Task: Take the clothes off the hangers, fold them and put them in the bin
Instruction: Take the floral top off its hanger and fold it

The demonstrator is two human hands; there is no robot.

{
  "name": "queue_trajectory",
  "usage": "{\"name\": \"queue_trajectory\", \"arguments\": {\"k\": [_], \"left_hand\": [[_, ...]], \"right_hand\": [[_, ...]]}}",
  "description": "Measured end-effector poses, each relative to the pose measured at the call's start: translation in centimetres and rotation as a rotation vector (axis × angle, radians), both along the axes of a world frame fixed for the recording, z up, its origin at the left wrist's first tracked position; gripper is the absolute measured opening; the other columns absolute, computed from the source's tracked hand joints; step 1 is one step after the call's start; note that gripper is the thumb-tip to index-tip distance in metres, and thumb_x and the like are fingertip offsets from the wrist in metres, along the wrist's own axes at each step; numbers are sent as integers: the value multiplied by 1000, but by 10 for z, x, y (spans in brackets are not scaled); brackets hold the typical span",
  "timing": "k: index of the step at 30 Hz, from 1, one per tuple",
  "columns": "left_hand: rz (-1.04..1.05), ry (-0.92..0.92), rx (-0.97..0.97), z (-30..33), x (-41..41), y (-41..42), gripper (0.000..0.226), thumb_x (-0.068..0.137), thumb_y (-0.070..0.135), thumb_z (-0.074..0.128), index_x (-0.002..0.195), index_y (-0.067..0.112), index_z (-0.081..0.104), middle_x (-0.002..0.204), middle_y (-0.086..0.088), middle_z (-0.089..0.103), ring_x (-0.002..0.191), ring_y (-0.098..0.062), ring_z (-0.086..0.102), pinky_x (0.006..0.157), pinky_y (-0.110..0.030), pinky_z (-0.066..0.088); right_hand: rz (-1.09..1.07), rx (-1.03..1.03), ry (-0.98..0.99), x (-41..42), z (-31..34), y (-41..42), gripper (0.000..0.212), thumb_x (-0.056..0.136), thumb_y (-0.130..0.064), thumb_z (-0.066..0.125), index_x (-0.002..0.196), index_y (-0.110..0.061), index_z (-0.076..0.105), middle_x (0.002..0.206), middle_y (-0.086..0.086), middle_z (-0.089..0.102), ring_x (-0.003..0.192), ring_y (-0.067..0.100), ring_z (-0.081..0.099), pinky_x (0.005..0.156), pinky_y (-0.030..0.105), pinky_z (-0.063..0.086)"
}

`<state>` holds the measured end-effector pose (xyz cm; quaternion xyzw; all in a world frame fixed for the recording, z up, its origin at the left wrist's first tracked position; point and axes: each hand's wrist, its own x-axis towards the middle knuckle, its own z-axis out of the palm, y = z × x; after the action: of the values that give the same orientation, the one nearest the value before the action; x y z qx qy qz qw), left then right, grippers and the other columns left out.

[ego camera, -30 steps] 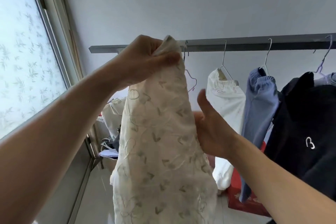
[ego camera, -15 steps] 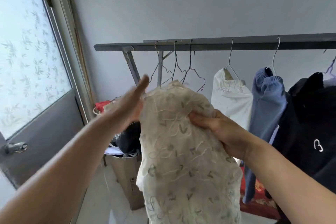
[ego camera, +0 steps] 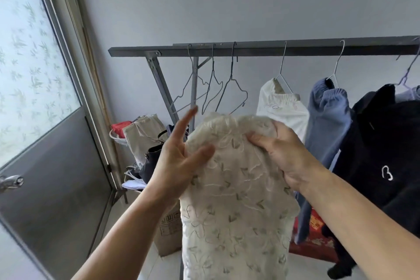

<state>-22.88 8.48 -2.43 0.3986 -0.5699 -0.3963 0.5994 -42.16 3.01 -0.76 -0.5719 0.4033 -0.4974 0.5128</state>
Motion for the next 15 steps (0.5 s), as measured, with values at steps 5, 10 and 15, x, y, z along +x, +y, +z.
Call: {"name": "queue_trajectory", "arguments": {"k": [5, 10, 15], "left_hand": [[113, -112, 19, 4, -5, -1, 38, 90, 5, 67, 123, 23, 67, 107, -2, 75, 100, -25, 71, 93, -47, 56], [127, -732, 25, 24, -1, 5, 67, 80, 13, 78, 139, 26, 51, 112, 15, 68, 98, 4, 65, 90, -17, 51], [374, -1002, -155, 33, 5, 1, 21, 75, 38, 77, 95, 32, 74, 94, 12, 62, 92, -7, 57, 81, -29, 47]], "right_hand": [[205, -111, 225, -17, -3, 8, 113, 60, -32, 92, 149, -43, 24, 137, 1, 55, 122, 13, 58, 103, 35, 48], [57, -278, 526, -25, -3, 8, 36, 84, -6, 71, 117, -19, 64, 95, -5, 73, 89, 6, 70, 78, 21, 57], [-30, -409, 632, -33, 4, 9, 12, 86, -24, 72, 75, -28, 67, 90, -8, 61, 77, 2, 59, 63, 10, 42]]}}
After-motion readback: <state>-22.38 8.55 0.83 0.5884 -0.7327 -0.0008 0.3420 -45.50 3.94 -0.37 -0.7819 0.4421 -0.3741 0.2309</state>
